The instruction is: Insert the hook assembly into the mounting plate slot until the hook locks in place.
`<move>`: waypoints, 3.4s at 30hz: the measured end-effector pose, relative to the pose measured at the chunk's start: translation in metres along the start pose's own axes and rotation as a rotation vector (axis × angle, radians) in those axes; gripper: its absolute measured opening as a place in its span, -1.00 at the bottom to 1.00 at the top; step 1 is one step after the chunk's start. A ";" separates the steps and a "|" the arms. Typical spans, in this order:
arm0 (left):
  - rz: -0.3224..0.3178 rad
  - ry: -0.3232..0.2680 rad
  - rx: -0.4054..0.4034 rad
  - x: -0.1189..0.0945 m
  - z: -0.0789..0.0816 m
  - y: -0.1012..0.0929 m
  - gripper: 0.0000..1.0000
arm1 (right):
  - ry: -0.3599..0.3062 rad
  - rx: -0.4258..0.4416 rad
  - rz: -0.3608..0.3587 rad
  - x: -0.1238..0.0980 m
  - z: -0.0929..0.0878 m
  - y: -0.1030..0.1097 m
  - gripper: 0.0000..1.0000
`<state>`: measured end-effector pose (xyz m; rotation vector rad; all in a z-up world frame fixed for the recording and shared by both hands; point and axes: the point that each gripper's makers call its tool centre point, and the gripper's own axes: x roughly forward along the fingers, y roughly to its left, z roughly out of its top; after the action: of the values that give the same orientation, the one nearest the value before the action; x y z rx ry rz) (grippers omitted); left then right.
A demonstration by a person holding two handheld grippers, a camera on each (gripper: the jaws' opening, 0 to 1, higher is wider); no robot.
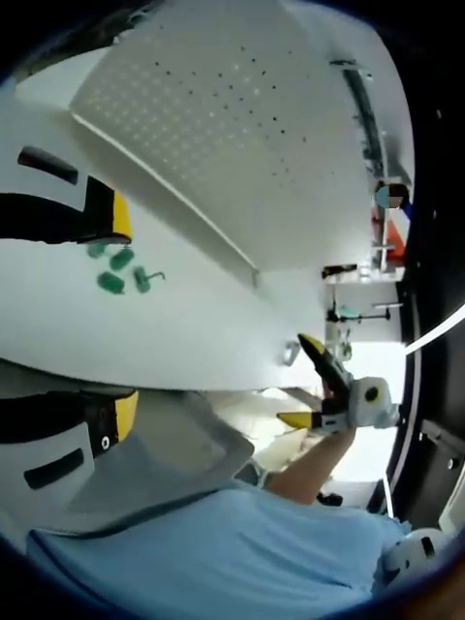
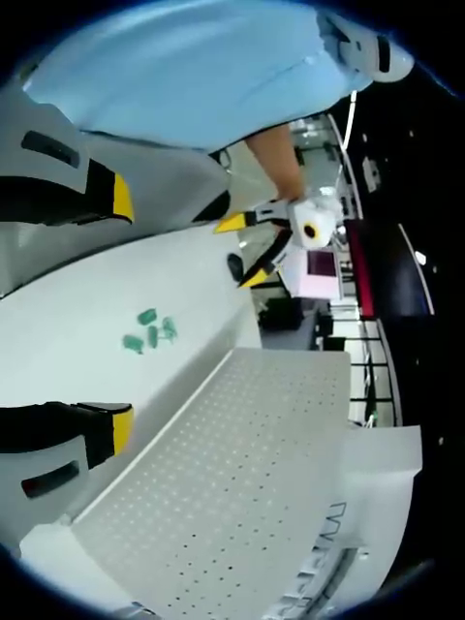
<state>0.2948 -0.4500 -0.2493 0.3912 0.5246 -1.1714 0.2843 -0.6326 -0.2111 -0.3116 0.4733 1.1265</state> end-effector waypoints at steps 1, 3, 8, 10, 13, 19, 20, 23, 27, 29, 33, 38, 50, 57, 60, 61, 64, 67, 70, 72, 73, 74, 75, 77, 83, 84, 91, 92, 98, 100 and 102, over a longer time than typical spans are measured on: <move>-0.002 0.001 0.001 0.001 0.000 -0.001 0.21 | 0.000 0.001 -0.001 0.000 0.000 0.000 0.50; -0.006 0.009 0.006 0.004 -0.001 -0.001 0.18 | -0.001 0.003 -0.001 0.000 -0.001 0.000 0.50; -0.019 0.022 0.019 0.011 -0.004 -0.002 0.09 | -0.005 0.003 -0.003 -0.001 -0.002 0.001 0.50; -0.021 0.026 0.025 0.014 -0.005 -0.002 0.06 | -0.005 0.004 -0.004 -0.002 -0.002 0.001 0.50; -0.026 0.029 0.029 0.017 -0.005 -0.002 0.05 | -0.004 0.005 -0.006 -0.002 -0.003 0.001 0.50; -0.036 0.040 0.034 0.024 -0.007 -0.003 -0.02 | -0.005 0.005 -0.010 -0.002 -0.003 0.002 0.50; -0.038 0.040 0.036 0.026 -0.007 -0.003 -0.04 | -0.004 0.005 -0.009 -0.002 -0.003 0.002 0.50; -0.040 0.041 0.043 0.031 -0.007 -0.003 -0.06 | 0.000 0.006 -0.012 -0.002 -0.004 0.002 0.50; -0.034 0.069 0.067 0.039 -0.010 -0.002 -0.12 | 0.001 0.006 -0.012 -0.001 -0.003 0.003 0.50; -0.030 0.081 0.076 0.041 -0.012 -0.001 -0.13 | 0.001 0.006 -0.012 -0.001 -0.003 0.003 0.50; -0.023 0.105 0.102 0.050 -0.016 0.000 -0.14 | 0.006 0.008 -0.011 -0.001 -0.004 0.004 0.50; -0.003 0.127 0.121 0.057 -0.019 0.006 -0.17 | 0.011 0.012 -0.009 0.001 -0.005 0.004 0.49; -0.023 0.158 0.168 0.076 -0.023 0.008 -0.30 | 0.010 0.019 -0.008 0.001 -0.008 0.003 0.49; -0.017 0.178 0.190 0.086 -0.029 0.013 -0.36 | 0.015 0.022 -0.008 0.002 -0.009 0.003 0.49; -0.009 0.188 0.197 0.090 -0.032 0.016 -0.38 | 0.015 0.023 -0.007 0.002 -0.009 0.003 0.49; 0.000 0.210 0.219 0.091 -0.036 0.018 -0.39 | 0.015 0.024 -0.007 0.002 -0.009 0.003 0.49; -0.003 0.236 0.235 0.096 -0.042 0.018 -0.39 | 0.016 0.024 -0.009 0.002 -0.010 0.003 0.49; -0.001 0.249 0.253 0.100 -0.045 0.019 -0.42 | 0.016 0.025 -0.007 0.002 -0.010 0.004 0.49; 0.007 0.271 0.266 0.103 -0.051 0.022 -0.46 | 0.018 0.026 -0.006 0.002 -0.011 0.004 0.49; 0.009 0.269 0.260 0.105 -0.052 0.023 -0.48 | 0.018 0.027 -0.007 0.001 -0.011 0.004 0.49; 0.007 0.270 0.259 0.106 -0.052 0.023 -0.49 | 0.018 0.028 -0.007 0.001 -0.011 0.004 0.49; 0.004 0.274 0.263 0.107 -0.053 0.022 -0.50 | 0.020 0.029 -0.007 0.001 -0.012 0.004 0.49; 0.003 0.280 0.269 0.109 -0.055 0.022 -0.51 | 0.021 0.029 -0.007 0.001 -0.012 0.004 0.49; 0.001 0.290 0.272 0.110 -0.057 0.023 -0.52 | 0.022 0.031 -0.008 0.001 -0.013 0.004 0.49; 0.009 0.305 0.274 0.116 -0.062 0.026 -0.57 | 0.025 0.030 -0.006 0.001 -0.013 0.004 0.49; 0.010 0.312 0.278 0.117 -0.063 0.026 -0.58 | 0.025 0.031 -0.006 0.001 -0.014 0.004 0.49; 0.016 0.327 0.289 0.124 -0.071 0.027 -0.62 | 0.028 0.032 -0.005 0.002 -0.015 0.003 0.49; 0.016 0.328 0.293 0.125 -0.072 0.027 -0.63 | 0.028 0.032 -0.005 0.002 -0.015 0.003 0.49; 0.024 0.346 0.297 0.129 -0.080 0.030 -0.65 | 0.031 0.031 -0.003 0.003 -0.014 0.002 0.49; 0.026 0.350 0.300 0.131 -0.082 0.031 -0.67 | 0.033 0.033 -0.003 0.003 -0.015 0.002 0.49; 0.027 0.354 0.301 0.133 -0.083 0.032 -0.69 | 0.035 0.034 -0.003 0.003 -0.016 0.001 0.49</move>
<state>0.3481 -0.4948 -0.3928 0.8723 0.6469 -1.1634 0.2807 -0.6373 -0.2264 -0.3028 0.5220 1.1102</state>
